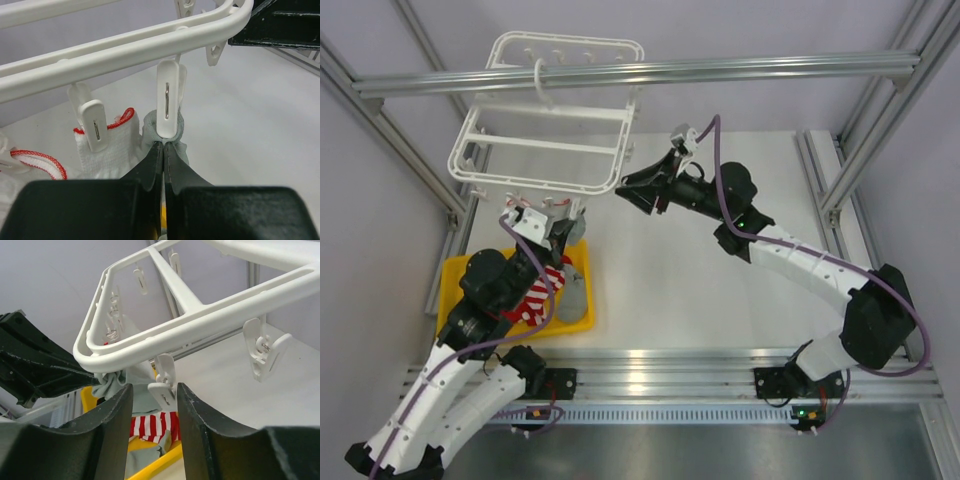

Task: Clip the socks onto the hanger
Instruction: Open the clamp at the hanger.

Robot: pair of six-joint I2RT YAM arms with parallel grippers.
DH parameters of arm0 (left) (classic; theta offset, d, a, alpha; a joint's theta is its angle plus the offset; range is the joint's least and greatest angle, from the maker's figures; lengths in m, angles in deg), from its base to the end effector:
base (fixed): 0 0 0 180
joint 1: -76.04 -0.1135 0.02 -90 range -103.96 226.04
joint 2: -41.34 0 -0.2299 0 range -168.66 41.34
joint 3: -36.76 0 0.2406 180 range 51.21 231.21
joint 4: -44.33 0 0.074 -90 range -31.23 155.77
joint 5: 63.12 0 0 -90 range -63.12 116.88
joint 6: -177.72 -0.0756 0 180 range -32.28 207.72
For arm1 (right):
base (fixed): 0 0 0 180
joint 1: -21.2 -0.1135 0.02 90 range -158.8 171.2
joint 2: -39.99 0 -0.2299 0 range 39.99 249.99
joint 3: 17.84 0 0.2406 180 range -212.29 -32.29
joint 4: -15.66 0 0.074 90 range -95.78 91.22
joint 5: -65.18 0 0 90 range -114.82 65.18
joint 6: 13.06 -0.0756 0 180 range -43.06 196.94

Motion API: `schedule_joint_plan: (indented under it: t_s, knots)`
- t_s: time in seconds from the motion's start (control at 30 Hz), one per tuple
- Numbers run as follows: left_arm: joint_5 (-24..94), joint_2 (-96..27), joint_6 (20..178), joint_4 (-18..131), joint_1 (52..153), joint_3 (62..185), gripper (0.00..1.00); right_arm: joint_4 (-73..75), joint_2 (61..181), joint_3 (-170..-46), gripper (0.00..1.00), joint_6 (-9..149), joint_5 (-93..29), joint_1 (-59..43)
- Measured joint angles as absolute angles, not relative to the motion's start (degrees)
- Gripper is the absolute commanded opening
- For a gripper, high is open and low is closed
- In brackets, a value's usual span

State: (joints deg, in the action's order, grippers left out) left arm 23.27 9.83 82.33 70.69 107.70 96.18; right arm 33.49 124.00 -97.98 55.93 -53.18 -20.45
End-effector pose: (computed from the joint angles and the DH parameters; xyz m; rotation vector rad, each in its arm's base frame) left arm 0.1608 -0.0936 0.3503 0.4453 1.4870 -0.3146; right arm 0.2544 0.2743 0.3598 -0.6956 1.2957 1.2327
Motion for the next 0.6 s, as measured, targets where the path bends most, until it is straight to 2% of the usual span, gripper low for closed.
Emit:
schedule_joint_plan:
  t_s: [0.1,0.13,0.17,0.23,0.43,0.6]
  knots:
    - [23.66,9.83,82.55,71.61,107.70,96.94,0.02,33.38,124.07,-97.98,0.25,56.34,-53.42,-20.64]
    - [24.05,9.83,82.57,71.92,107.70,97.18,0.06,33.38,124.07,-97.98,0.16,56.45,-53.46,-20.71]
    - [24.40,9.83,82.57,72.27,107.70,97.38,0.09,33.40,124.04,-97.98,0.13,56.58,-53.55,-20.75]
    - [24.88,9.86,82.57,72.88,107.70,97.71,0.22,33.36,124.04,-97.98,0.01,56.56,-53.70,-20.82]
    - [25.60,10.07,82.20,75.28,107.70,99.17,0.46,33.18,123.98,-97.98,0.00,56.34,-54.05,-21.95]
    - [25.78,11.43,81.65,77.71,107.70,100.15,0.49,32.66,122.93,-97.74,0.00,56.10,-54.49,-22.92]
